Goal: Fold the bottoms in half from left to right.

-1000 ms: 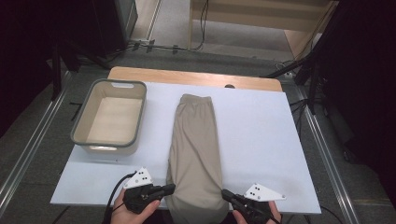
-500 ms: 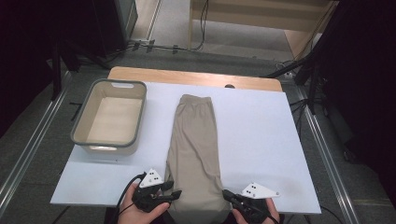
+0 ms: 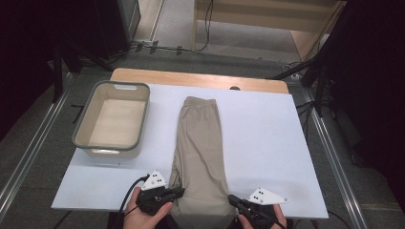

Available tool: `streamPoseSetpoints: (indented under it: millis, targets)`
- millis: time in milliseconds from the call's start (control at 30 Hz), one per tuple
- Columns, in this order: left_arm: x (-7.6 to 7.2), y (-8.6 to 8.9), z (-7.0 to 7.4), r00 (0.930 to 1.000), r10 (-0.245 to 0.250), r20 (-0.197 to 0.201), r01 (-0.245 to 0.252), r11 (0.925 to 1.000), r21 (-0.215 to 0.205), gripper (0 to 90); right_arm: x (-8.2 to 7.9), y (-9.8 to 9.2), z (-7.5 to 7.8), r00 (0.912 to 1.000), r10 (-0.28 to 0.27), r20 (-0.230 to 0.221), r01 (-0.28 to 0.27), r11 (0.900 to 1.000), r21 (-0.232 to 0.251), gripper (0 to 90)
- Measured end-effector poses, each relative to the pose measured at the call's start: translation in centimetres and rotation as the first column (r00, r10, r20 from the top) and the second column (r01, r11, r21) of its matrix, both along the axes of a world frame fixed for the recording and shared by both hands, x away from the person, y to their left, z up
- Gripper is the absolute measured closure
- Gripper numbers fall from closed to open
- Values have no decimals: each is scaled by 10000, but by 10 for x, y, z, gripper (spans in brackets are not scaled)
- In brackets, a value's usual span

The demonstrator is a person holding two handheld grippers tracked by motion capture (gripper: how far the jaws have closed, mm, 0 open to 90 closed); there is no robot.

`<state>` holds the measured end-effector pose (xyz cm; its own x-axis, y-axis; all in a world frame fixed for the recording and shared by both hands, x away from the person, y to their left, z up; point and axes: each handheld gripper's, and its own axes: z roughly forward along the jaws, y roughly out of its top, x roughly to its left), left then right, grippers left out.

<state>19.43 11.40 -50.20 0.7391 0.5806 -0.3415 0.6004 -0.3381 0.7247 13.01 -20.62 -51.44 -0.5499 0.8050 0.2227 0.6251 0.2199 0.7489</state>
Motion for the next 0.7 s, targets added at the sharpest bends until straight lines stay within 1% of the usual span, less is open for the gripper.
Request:
streamPoseSetpoints:
  millis: [33,67,100,133,333,400,467,533,600,633,667,700]
  targets:
    - [1,3,1,9999,-27,-148,24,9998,-219,881,0,-1,1,10000,20,47,-20,10000,40,879]
    - [1,3,1,9999,-27,-148,24,9998,-219,885,0,-1,1,10000,20,47,-20,10000,40,879]
    - [2,7,4,9996,-51,-271,37,9986,-519,887,-2,-2,4,9999,35,108,-36,9999,117,879]
    - [2,9,6,9994,-112,-331,91,9979,-636,889,-2,-2,6,9999,50,125,-53,9998,187,879]
    - [1,22,15,9990,-260,-356,232,9968,-767,894,-7,2,13,9994,245,233,-253,9990,371,879]
    - [2,27,17,9988,-242,-418,209,9967,-784,895,-7,5,13,9991,324,269,-335,9985,426,879]
    - [2,31,19,9985,-270,-473,235,9970,-744,895,-7,9,13,9988,457,163,-466,9968,648,879]
    - [3,34,21,9987,-247,-438,218,9975,-670,895,-7,12,12,9985,534,82,-539,9959,723,879]
    - [5,36,19,9980,-281,-571,241,9973,-692,895,-6,15,11,9984,564,21,-564,9967,583,878]
    - [7,35,15,9951,-481,-865,437,9977,-513,895,-6,16,10,9988,496,1,-495,9980,394,875]
    - [8,33,11,9942,-552,-920,537,9984,-187,893,-5,17,8,9991,420,-60,-419,9989,189,861]
    - [8,33,11,9942,-552,-920,537,9984,-187,883,-3,17,5,9994,324,-123,-323,9995,38,794]
